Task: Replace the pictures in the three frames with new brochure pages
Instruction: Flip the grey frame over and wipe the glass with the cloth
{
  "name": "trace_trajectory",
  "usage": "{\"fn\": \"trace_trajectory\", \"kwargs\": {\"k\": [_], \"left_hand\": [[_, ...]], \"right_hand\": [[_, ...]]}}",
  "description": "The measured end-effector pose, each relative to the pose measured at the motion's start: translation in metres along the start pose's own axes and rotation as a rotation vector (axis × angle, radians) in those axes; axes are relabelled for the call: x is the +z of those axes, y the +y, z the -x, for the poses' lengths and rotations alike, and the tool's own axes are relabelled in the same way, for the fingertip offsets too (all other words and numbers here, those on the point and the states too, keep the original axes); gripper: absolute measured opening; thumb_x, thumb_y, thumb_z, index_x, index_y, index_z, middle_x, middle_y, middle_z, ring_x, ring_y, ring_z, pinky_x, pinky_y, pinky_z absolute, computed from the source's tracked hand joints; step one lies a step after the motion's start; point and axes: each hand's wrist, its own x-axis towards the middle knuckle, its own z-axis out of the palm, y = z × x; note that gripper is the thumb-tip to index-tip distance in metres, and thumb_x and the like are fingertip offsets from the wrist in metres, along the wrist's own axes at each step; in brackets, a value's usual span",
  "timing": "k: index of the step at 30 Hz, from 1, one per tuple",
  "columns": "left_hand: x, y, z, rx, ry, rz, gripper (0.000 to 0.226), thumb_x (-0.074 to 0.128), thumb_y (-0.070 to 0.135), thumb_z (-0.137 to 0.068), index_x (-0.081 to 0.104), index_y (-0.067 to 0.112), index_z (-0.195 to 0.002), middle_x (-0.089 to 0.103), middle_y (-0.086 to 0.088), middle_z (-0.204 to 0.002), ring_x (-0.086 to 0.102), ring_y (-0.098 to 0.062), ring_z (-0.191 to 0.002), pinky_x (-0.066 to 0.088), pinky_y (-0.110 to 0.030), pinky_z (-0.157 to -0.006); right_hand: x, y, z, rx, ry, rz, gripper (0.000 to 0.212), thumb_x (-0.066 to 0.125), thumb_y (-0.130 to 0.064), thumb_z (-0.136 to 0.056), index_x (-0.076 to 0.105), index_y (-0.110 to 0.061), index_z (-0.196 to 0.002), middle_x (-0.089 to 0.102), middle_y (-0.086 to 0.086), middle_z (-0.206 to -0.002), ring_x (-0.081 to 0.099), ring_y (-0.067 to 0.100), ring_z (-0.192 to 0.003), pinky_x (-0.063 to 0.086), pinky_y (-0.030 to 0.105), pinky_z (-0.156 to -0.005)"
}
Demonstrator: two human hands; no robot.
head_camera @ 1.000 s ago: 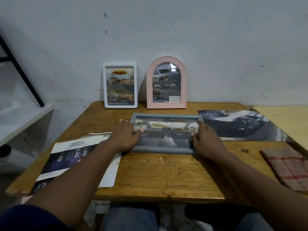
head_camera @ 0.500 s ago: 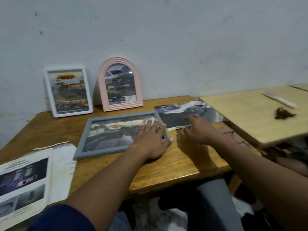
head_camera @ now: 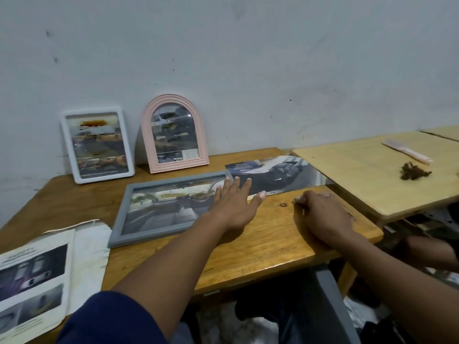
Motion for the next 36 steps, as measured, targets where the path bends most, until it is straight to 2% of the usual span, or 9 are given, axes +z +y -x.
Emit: {"fn": "trace_trajectory", "kwargs": {"k": [2,5,10,14,17,21,25,30,36], "left_hand": [[-0.015,-0.019,0.003,-0.027,0.048,0.020,0.075,0.014,0.071,-0.099,0.004,0.031,-0.163,-0.009,-0.001,-0.169,-0.019,-0.023,-0.154,-0.012,-0.047,-0.124],[-0.043,-0.068,0.009,-0.113,0.116,0.001,0.074,0.015,0.070,-0.099,0.007,0.033,-0.162,-0.004,-0.002,-0.170,-0.013,-0.025,-0.155,-0.008,-0.048,-0.123],[-0.074,-0.167,0.031,-0.350,0.245,0.007,0.072,0.019,0.067,-0.101,0.015,0.029,-0.162,0.007,-0.006,-0.170,-0.005,-0.029,-0.156,-0.001,-0.053,-0.124],[-0.082,-0.219,0.055,-0.483,0.277,0.017,0.064,0.020,0.055,-0.106,0.020,0.023,-0.161,0.012,-0.007,-0.170,-0.001,-0.031,-0.156,0.002,-0.053,-0.124],[-0.080,-0.237,0.066,-0.524,0.280,-0.010,0.059,0.022,0.047,-0.108,0.021,0.022,-0.161,0.015,-0.008,-0.169,0.002,-0.031,-0.156,0.004,-0.054,-0.125],[-0.077,-0.240,0.071,-0.561,0.295,-0.064,0.059,0.024,0.042,-0.108,0.017,0.020,-0.161,0.011,-0.008,-0.170,0.000,-0.030,-0.156,0.003,-0.051,-0.125],[-0.076,-0.239,0.072,-0.606,0.300,-0.131,0.058,0.029,0.035,-0.106,0.020,0.017,-0.160,0.015,-0.009,-0.169,0.003,-0.031,-0.156,0.005,-0.052,-0.125],[-0.070,-0.231,0.064,-0.534,0.283,-0.139,0.056,0.032,0.032,-0.105,0.024,0.020,-0.159,0.019,-0.007,-0.168,0.005,-0.030,-0.156,0.005,-0.052,-0.125],[-0.059,-0.229,0.065,-0.553,0.308,-0.119,0.056,0.029,0.030,-0.106,0.024,0.018,-0.160,0.021,-0.004,-0.168,0.009,-0.029,-0.156,0.007,-0.050,-0.125]], "right_hand": [[-0.006,-0.007,-0.014,-0.069,-0.020,0.061,0.022,0.053,-0.024,-0.096,0.058,-0.027,-0.117,0.066,0.002,-0.115,0.061,0.021,-0.101,0.051,0.036,-0.078],[-0.022,-0.040,-0.046,-0.071,-0.031,-0.044,0.010,0.060,-0.023,-0.094,0.066,-0.022,-0.103,0.070,0.002,-0.098,0.059,0.013,-0.078,0.047,0.027,-0.062],[-0.047,-0.132,-0.089,-0.102,-0.221,-0.288,0.021,0.053,-0.013,-0.095,0.072,-0.022,-0.100,0.064,0.007,-0.090,0.054,0.011,-0.069,0.039,0.021,-0.050],[-0.026,-0.220,-0.118,-0.256,-0.239,-0.320,0.024,0.058,-0.015,-0.092,0.073,-0.018,-0.110,0.069,0.011,-0.107,0.060,0.020,-0.081,0.049,0.028,-0.069],[0.002,-0.278,-0.118,-0.454,-0.250,-0.309,0.018,0.059,-0.016,-0.093,0.068,-0.015,-0.108,0.069,0.011,-0.103,0.062,0.018,-0.077,0.051,0.030,-0.064],[0.055,-0.326,-0.105,-0.651,-0.380,-0.222,0.035,0.050,-0.034,-0.097,0.061,-0.019,-0.127,0.064,0.012,-0.122,0.058,0.031,-0.112,0.049,0.040,-0.093],[0.094,-0.324,-0.100,-0.810,-0.443,-0.032,0.044,0.045,-0.034,-0.099,0.050,-0.022,-0.141,0.052,0.007,-0.142,0.045,0.028,-0.132,0.038,0.046,-0.108],[0.107,-0.307,-0.100,-1.026,-0.270,0.047,0.052,0.039,-0.031,-0.102,0.037,-0.014,-0.151,0.034,0.008,-0.159,0.022,0.025,-0.149,0.022,0.046,-0.120],[0.118,-0.302,-0.093,-0.951,-0.396,0.015,0.058,0.029,-0.037,-0.106,0.022,-0.011,-0.157,0.018,0.010,-0.164,0.013,0.023,-0.152,0.009,0.040,-0.122]]}}
